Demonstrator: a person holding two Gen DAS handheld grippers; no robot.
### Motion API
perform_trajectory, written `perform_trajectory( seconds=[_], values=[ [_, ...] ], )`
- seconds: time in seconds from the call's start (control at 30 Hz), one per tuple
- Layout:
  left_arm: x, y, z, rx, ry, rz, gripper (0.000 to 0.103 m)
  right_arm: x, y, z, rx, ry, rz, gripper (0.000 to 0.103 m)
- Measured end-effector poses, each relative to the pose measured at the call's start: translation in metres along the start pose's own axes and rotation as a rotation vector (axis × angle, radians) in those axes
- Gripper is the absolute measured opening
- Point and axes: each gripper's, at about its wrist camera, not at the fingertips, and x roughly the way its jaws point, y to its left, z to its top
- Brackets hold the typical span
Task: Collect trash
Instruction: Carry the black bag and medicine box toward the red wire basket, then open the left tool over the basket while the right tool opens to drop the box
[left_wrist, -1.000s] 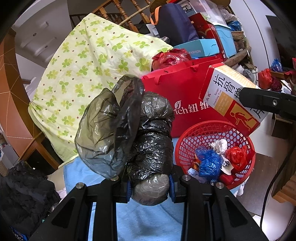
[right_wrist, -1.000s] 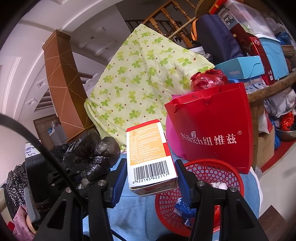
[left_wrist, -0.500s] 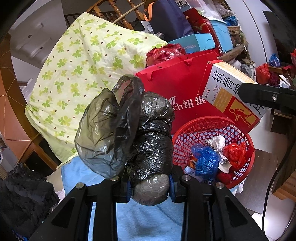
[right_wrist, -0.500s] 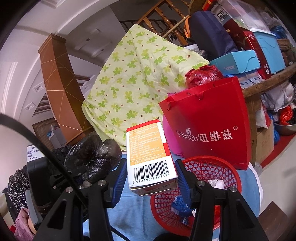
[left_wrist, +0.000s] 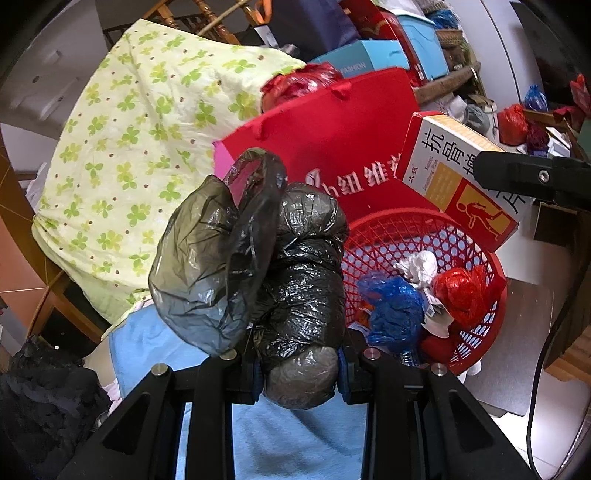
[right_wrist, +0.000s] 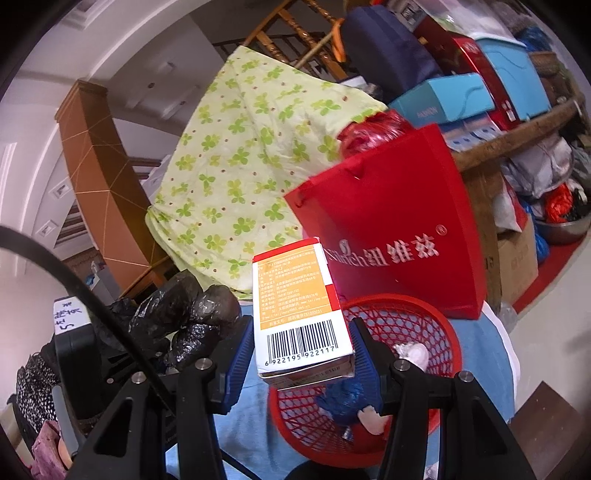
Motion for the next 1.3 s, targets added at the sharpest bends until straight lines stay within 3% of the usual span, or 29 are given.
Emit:
perform_trajectory(
  seconds=[0.63, 0.77, 0.87, 1.07, 1.17, 1.3],
  values=[
    [0.065, -0.043, 0.000, 0.055, 0.092, -0.115, 0.033, 0.033, -0.078, -0.020, 0.162, 0.076, -0.093, 0.055],
    [0.078, -0.039, -0.001, 0.024, 0.104, -0.190, 0.034, 0.045, -0.085, -0.021, 0.198, 0.098, -0.091, 0.056],
    [0.091, -0.039, -0.006, 0.008, 0.119, -0.248, 0.054, 0.058, -0.092, -0.021, 0.239, 0.109, -0.075, 0.061],
    [0.097, -0.032, -0.012, 0.006, 0.102, -0.285, 0.068, 0.082, -0.096, -0.025, 0.301, 0.147, -0.057, 0.063],
    [0.088, -0.029, -0.014, 0.029, 0.065, -0.257, 0.073, 0.088, -0.088, -0.027, 0.283, 0.162, -0.070, 0.063],
    [0.072, -0.021, -0.019, 0.039, 0.047, -0.198, 0.073, 0.090, -0.070, -0.022, 0.226, 0.167, -0.091, 0.063]
  ],
)
